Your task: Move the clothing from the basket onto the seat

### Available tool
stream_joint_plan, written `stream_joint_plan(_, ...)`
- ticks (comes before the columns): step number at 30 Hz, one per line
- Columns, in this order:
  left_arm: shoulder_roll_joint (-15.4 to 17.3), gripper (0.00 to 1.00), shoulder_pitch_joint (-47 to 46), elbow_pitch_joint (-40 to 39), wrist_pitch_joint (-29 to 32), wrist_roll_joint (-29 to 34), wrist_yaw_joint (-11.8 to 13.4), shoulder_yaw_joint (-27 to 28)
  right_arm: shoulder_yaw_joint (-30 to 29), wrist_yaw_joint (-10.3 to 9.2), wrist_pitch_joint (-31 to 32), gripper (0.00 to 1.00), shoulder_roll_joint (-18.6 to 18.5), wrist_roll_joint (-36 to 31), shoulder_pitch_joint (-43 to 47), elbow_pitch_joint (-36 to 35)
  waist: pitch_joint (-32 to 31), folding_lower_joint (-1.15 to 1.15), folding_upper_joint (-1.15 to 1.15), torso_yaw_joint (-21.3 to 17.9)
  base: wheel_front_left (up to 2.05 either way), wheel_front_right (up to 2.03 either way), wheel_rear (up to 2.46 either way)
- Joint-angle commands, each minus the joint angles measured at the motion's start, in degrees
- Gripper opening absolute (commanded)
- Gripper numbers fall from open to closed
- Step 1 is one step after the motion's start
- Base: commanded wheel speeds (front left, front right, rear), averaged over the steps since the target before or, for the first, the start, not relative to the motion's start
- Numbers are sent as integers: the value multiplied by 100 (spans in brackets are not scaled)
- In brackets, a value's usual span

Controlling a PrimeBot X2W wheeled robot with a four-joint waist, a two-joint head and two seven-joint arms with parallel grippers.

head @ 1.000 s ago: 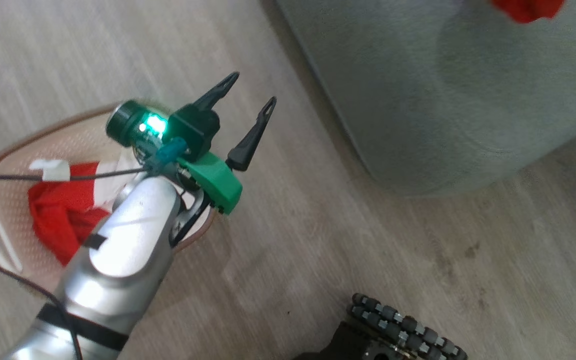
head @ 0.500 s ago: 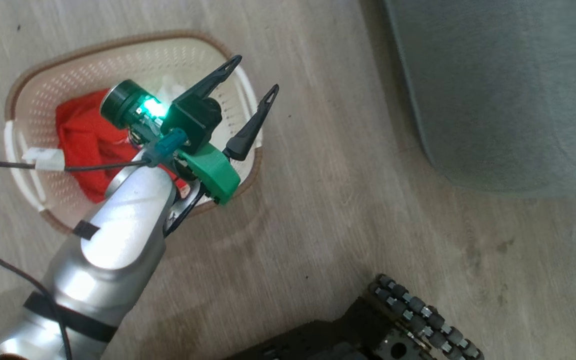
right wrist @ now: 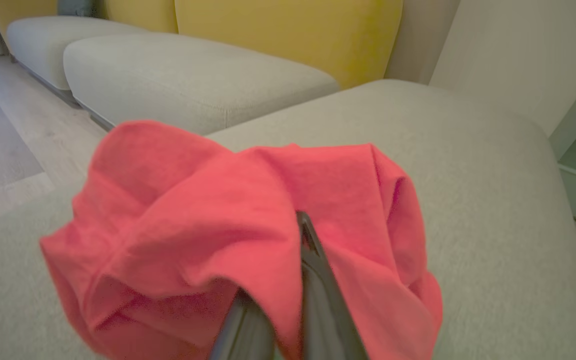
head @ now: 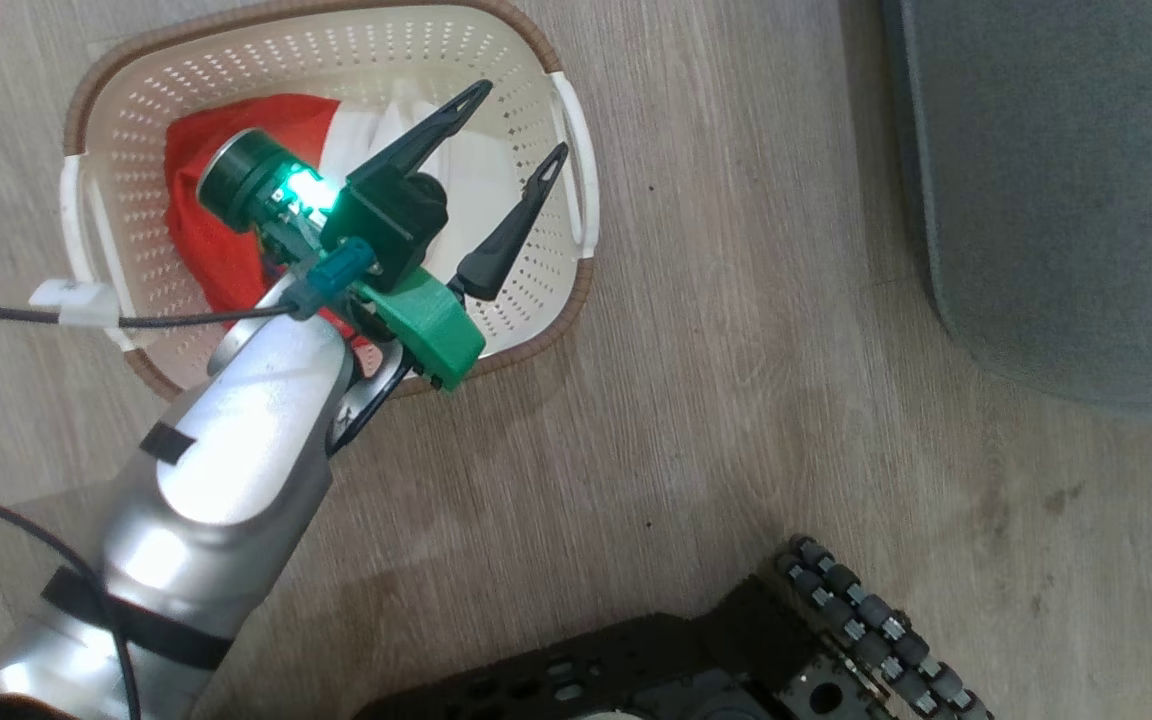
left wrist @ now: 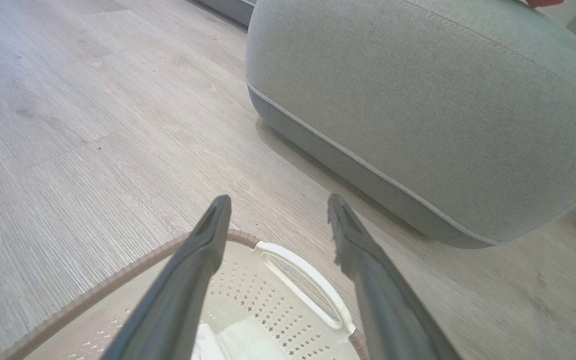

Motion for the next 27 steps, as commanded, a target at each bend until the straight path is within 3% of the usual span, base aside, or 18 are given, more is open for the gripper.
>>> stream_joint_plan(1, 70, 100, -83, -167, -29, 0, -4, 162, -43, -2, -25, 29, -97, -45, 106, -109, -28, -1, 0, 36, 0, 0, 0)
stream_joint_plan(2, 55, 100, -84, -153, -29, -2, -4, 167, -30, -2, -29, 100, -65, -49, 154, -68, -58, -1, 0, 51, 0, 0, 0)
stream_joint_plan(8, -85, 100, -29, -62, -29, -26, -4, 216, 661, -2, -36, 100, -38, -44, 525, -207, -349, -1, 0, 116, 0, 0, 0)
stream_joint_plan(18, -330, 100, 316, 142, -29, -84, -6, 474, 2043, -2, -37, 100, -122, 952, 1567, -575, -1242, -1, 0, 138, 0, 0, 0)
stream_joint_plan(27, -524, 100, 738, 293, -29, -121, 5, 939, 2804, -2, -38, 100, -27, 1502, 2408, -1108, -2047, -1, 0, 269, 0, 0, 0)
